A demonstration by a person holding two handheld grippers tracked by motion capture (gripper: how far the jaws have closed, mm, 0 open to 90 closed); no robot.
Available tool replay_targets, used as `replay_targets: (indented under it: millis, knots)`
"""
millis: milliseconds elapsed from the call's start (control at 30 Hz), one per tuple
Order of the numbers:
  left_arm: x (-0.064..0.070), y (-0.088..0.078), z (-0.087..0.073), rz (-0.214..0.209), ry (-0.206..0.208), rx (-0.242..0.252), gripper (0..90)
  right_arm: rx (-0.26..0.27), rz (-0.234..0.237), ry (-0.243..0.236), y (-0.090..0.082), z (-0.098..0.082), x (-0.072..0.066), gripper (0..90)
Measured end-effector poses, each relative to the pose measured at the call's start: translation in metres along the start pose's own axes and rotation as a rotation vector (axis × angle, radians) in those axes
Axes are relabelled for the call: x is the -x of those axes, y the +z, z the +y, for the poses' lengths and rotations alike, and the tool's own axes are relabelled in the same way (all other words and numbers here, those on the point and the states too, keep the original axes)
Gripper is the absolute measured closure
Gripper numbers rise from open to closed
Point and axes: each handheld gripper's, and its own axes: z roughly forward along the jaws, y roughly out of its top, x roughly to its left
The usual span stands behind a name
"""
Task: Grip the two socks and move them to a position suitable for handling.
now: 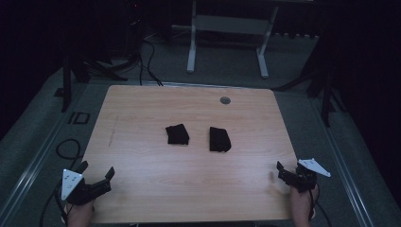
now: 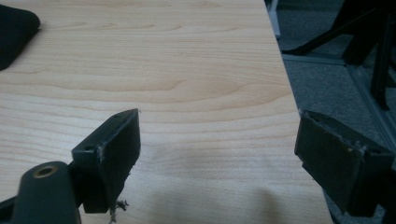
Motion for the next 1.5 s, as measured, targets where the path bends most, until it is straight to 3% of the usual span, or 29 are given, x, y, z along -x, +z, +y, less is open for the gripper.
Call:
replay_targets:
  millis: [367, 467, 533, 700, 867, 1033, 1200, 1300, 1400, 1500]
  knots:
    - [0.005, 0.000, -0.001, -0.062, 0.035, -0.005, 0.9, -0.028, 0.017, -0.020, 0.000, 0.000, -0.002, 14.6]
    - [0.007, 0.000, -0.001, -0.069, 0.032, 0.001, 0.9, -0.044, 0.049, -0.046, 0.002, 0.001, -0.005, 14.5]
    - [0.007, 0.000, -0.001, -0.077, 0.010, 0.004, 0.9, -0.062, 0.098, -0.082, 0.003, 0.002, -0.007, 14.5]
    - [0.012, -0.001, 0.001, -0.124, -0.012, 0.010, 0.9, -0.101, 0.171, -0.154, 0.006, 0.008, -0.018, 14.5]
    - [0.016, 0.000, 0.001, -0.118, 0.030, -0.026, 0.9, -0.134, 0.238, -0.205, 0.011, 0.014, -0.032, 14.5]
    - [0.016, 0.001, 0.003, -0.169, -0.048, -0.050, 0.9, -0.145, 0.301, -0.255, 0.014, 0.024, -0.048, 14.5]
    - [0.016, 0.001, 0.005, -0.176, -0.095, -0.079, 0.9, -0.134, 0.363, -0.258, 0.015, 0.040, -0.065, 13.9]
    - [0.016, 0.001, 0.004, -0.196, -0.075, -0.095, 0.9, -0.103, 0.418, -0.243, 0.016, 0.050, -0.076, 13.3]
    - [0.018, 0.001, 0.004, -0.203, -0.040, -0.105, 0.9, -0.092, 0.446, -0.268, 0.019, 0.060, -0.090, 13.1]
    - [0.020, 0.001, 0.005, -0.212, -0.040, -0.093, 0.9, -0.092, 0.496, -0.290, 0.024, 0.069, -0.106, 13.2]
